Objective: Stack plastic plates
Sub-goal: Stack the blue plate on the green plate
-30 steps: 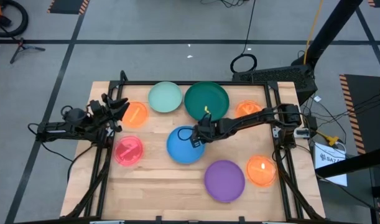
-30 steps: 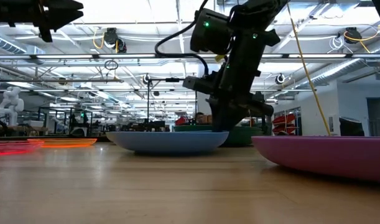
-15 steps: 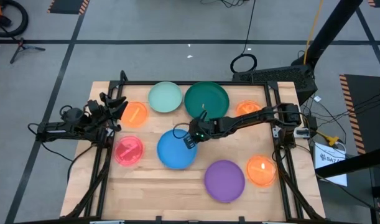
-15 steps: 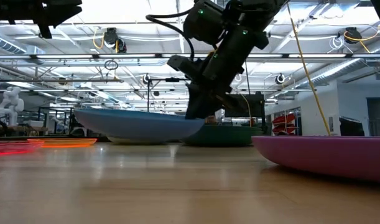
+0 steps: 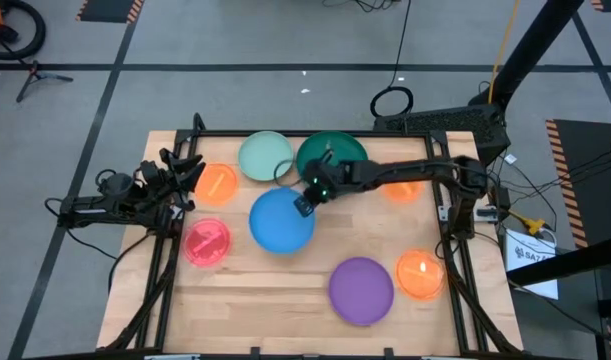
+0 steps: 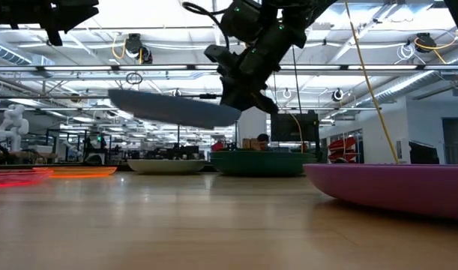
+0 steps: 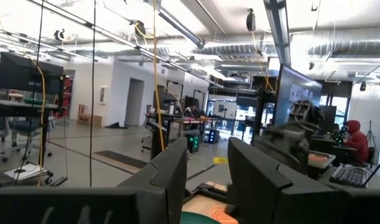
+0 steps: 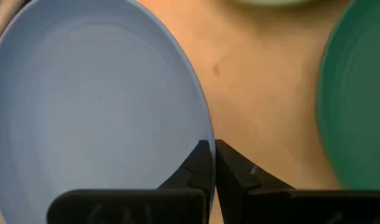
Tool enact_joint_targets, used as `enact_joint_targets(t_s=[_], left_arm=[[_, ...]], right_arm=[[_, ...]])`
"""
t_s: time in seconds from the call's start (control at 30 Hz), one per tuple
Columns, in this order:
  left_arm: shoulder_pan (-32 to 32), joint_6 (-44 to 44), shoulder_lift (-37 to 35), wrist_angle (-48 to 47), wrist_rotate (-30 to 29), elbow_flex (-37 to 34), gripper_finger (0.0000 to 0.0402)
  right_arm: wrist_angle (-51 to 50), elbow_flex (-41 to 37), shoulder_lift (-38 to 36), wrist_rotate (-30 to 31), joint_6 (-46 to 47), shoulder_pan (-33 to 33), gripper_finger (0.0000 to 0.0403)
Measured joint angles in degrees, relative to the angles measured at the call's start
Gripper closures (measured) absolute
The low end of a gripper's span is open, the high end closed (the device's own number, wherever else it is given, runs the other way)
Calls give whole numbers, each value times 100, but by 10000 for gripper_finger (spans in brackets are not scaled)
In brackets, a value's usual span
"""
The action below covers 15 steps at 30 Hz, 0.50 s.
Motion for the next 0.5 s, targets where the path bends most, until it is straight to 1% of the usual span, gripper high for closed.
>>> enact_joint_targets(t_s=[0.1, 0.33, 0.5], left_arm=[[-1, -21, 0, 47, -1, 0, 279], [-2, -20, 1, 44, 1, 0, 279], [-1, -24, 0, 42, 1, 0, 279]], right_arm=[[-296, 16, -213, -173, -210, -331, 400], [-1087, 14, -513, -214, -692, -1261, 398], [-1466, 11, -518, -580, -994, -1986, 398]])
